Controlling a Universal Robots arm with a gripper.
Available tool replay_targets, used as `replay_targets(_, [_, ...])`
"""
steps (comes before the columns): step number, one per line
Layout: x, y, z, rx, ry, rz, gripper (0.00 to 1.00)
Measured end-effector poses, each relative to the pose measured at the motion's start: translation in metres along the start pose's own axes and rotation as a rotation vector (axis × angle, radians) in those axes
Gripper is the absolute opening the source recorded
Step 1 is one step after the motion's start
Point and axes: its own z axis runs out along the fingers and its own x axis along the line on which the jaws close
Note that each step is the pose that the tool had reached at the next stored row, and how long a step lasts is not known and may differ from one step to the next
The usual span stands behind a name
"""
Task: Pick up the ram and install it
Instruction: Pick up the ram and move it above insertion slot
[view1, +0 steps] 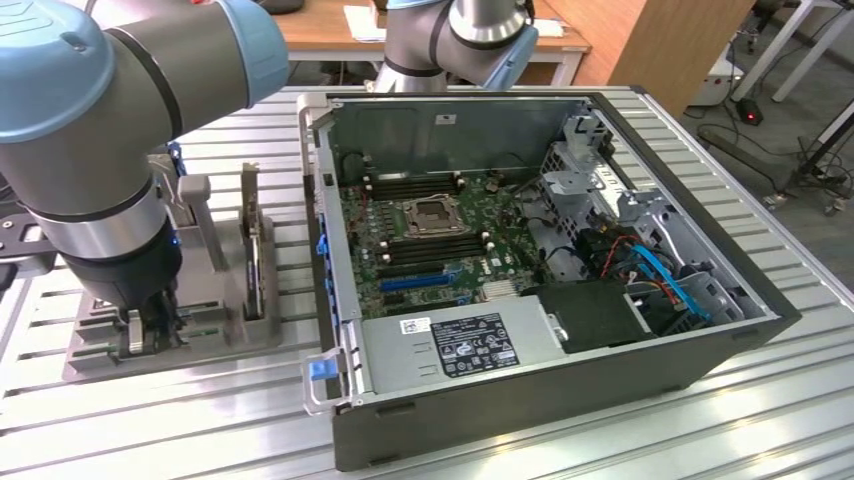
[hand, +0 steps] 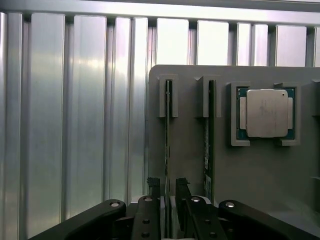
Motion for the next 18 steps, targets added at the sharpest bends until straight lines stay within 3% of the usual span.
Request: replay_targets(18, [-0.0009, -0.0006, 0.0007, -0.0002, 0.0000, 0.000, 0.26])
